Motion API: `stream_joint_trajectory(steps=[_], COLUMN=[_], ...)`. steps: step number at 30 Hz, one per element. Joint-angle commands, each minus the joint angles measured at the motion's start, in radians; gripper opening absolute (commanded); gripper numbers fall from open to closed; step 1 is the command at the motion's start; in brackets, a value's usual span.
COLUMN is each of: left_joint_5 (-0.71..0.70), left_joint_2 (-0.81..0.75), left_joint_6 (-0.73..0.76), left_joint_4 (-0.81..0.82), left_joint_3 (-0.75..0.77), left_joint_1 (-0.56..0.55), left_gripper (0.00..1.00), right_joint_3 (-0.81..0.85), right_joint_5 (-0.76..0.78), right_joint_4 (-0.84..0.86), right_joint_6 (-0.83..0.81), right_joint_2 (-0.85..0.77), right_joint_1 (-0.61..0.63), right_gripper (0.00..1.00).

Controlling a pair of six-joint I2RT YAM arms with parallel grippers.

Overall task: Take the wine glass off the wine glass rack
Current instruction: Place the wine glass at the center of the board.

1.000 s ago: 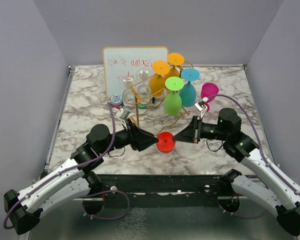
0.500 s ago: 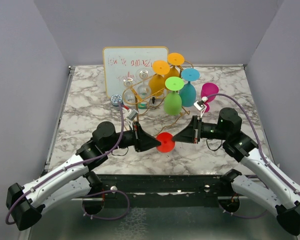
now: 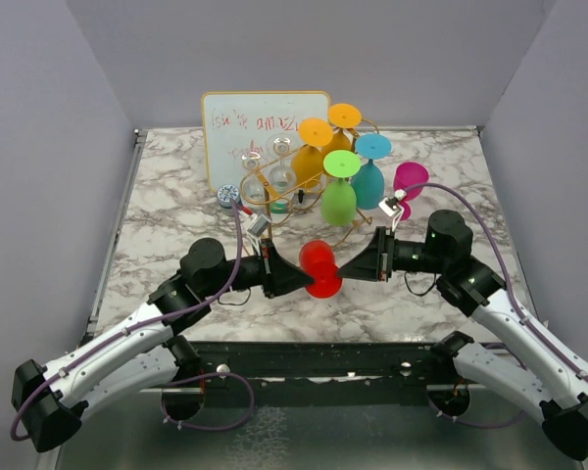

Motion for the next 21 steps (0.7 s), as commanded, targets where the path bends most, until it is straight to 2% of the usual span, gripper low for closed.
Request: stream_joint_trajectory(steps=[1, 2, 4, 7, 14, 18, 20, 21], left_joint_5=[0.032, 0.036, 0.04, 0.044, 0.054, 0.052, 0.041, 0.034], left_joint_2=[-0.018, -0.021, -0.021, -0.018, 0.027, 0.032, 0.027, 0.024], left_joint_6=[0.024, 0.022, 0.021, 0.023, 0.018, 0.014, 0.011, 0.01], left_joint_4=[-0.007, -0.008, -0.008, -0.008, 0.005, 0.007, 0.009, 0.008], left_joint_3=[-0.003, -0.004, -0.001, 0.004, 0.015, 0.015, 0.013, 0.011], left_joint_1=[0.001, 0.0, 0.001, 0.001, 0.001, 0.001, 0.002, 0.002], left_gripper=[0.0, 0.0, 0.0, 0.0, 0.0, 0.0, 0.14, 0.16], right_joint_3=[0.025, 0.023, 0.017, 0.024, 0.044, 0.042, 0.038, 0.036], right_joint_5=[0.037, 0.038, 0.028, 0.004, -0.066, -0.079, -0.079, -0.079], right_joint_4=[-0.059, -0.051, -0.024, -0.003, 0.002, 0.009, 0.012, 0.013], right_joint_6=[0.008, 0.017, 0.028, 0.035, 0.017, 0.016, 0.017, 0.018], right_joint_2=[-0.001, -0.003, -0.005, 0.012, 0.058, 0.059, 0.057, 0.056], right_joint_1=[0.005, 0.005, 0.005, 0.005, 0.005, 0.005, 0.005, 0.005], right_gripper=[0.32, 0.37, 0.38, 0.25, 0.12, 0.01, 0.01, 0.01])
